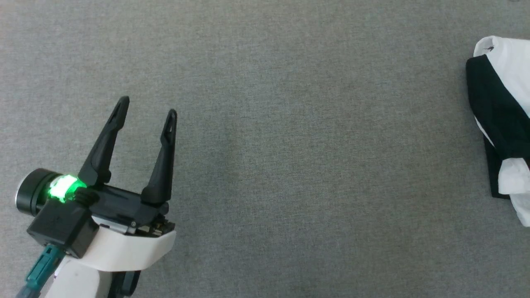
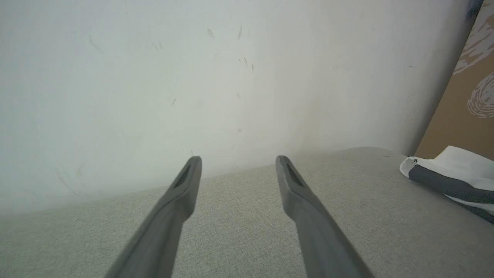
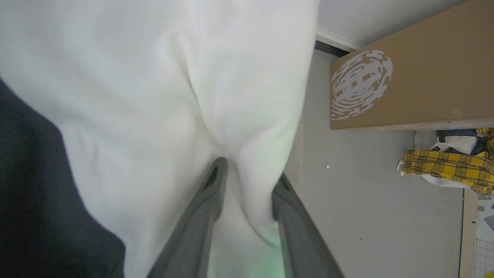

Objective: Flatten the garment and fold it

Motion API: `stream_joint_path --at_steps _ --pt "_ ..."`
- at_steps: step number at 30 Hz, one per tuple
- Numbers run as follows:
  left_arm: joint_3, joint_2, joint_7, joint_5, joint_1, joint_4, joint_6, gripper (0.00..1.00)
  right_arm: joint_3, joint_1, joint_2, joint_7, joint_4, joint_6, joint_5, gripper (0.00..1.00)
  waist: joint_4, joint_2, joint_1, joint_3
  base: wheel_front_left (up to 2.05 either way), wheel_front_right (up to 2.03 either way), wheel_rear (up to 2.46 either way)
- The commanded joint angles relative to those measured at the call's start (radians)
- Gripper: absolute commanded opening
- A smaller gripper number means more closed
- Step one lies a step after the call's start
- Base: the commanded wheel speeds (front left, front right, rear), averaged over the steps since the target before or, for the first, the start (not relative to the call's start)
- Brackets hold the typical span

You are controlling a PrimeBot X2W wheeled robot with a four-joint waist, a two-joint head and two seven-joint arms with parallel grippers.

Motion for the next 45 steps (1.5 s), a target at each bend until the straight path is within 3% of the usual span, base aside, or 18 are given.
stream_joint_path --at_steps 1,10,15,27,33,37,45 --pt "0.006 -0.006 -0.009 0.007 -0.012 -0.001 0.010 1.00 -0.008 -0.009 0.006 -0.008 0.008 -0.001 -0.012 1.00 -0.002 0.0000 -0.0003 -0.011 0.00 0.00 0.00" --pt "0.015 -0.043 -0.032 0.017 0.012 0.030 0.038 1.00 -0.042 0.012 0.040 -0.049 0.033 -0.001 -0.035 1.00 -0.003 0.0000 -0.0003 -0.122 0.00 0.00 0.00" --pt "0.010 -0.062 -0.037 0.059 0.043 0.075 0.064 1.00 -0.083 0.050 0.074 -0.139 0.003 -0.001 -0.043 1.00 0.013 0.0000 -0.0003 -0.219 0.00 0.00 0.00" --pt "0.022 -0.087 -0.040 0.049 0.182 0.170 0.085 1.00 -0.162 0.253 0.328 -0.397 -0.252 -0.001 0.024 1.00 0.036 0.0000 -0.0003 -0.435 0.00 0.00 0.00" --pt "0.026 -0.092 -0.040 0.049 0.244 0.182 0.093 1.00 -0.157 0.356 0.406 -0.505 -0.326 -0.001 0.026 1.00 0.050 0.0000 -0.0003 -0.497 0.00 0.00 0.00" --pt "0.012 -0.101 -0.040 0.030 0.281 0.186 0.071 1.00 -0.135 0.423 0.454 -0.583 -0.364 -0.001 0.012 1.00 0.062 0.0000 -0.0003 -0.528 0.00 0.00 0.00" --pt "0.008 -0.116 -0.040 0.071 0.340 0.219 0.076 1.00 -0.099 0.544 0.548 -0.729 -0.393 -0.001 -0.072 1.00 0.088 0.0000 -0.0003 -0.567 0.00 0.00 0.00"
